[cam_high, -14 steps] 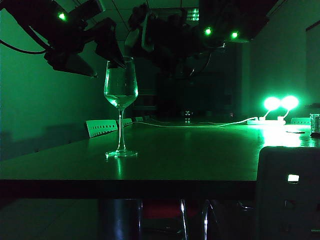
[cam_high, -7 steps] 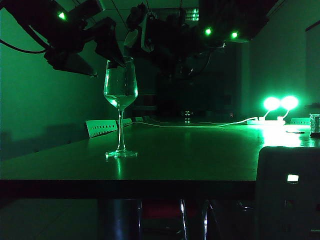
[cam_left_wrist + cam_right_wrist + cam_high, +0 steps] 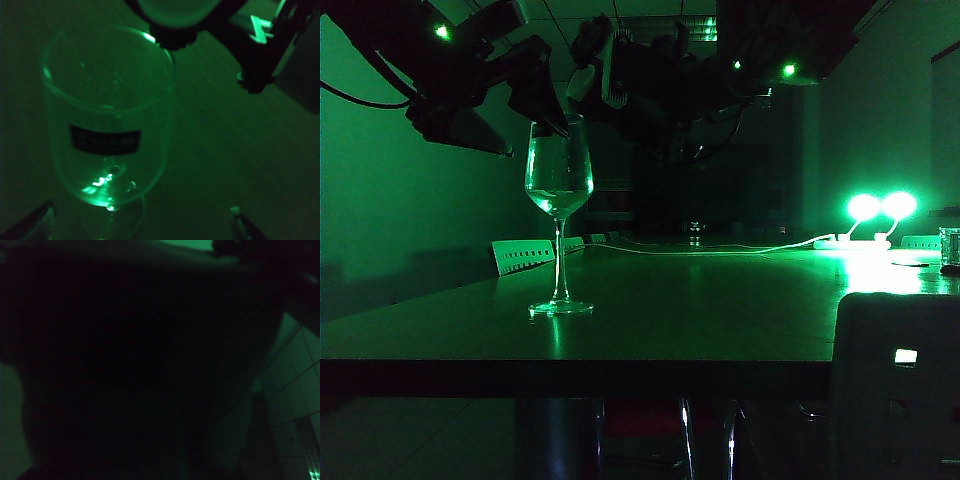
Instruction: Pick up the black thermos cup, pour some water from it into the stemmed glass, and then put the thermos cup back on the table.
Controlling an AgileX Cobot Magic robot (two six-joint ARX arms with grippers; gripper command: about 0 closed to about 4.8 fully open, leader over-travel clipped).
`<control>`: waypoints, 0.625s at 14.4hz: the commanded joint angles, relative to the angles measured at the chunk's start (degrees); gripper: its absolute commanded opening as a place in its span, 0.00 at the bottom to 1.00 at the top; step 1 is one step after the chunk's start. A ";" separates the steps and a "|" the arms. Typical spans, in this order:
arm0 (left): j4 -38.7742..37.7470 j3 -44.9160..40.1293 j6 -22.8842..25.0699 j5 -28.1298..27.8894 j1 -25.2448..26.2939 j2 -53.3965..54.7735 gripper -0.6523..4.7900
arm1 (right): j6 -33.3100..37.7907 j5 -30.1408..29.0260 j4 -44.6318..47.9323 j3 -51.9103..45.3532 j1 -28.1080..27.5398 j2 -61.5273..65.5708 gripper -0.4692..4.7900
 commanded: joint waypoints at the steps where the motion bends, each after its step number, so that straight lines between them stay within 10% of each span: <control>1: 0.07 0.33 -0.11 -0.13 -0.07 -0.35 1.00 | -2.91 0.90 5.79 0.87 0.11 -1.33 0.39; 9: 0.22 0.33 -0.92 -0.11 -0.07 -0.42 1.00 | -7.41 3.50 5.70 1.53 0.00 -1.33 0.39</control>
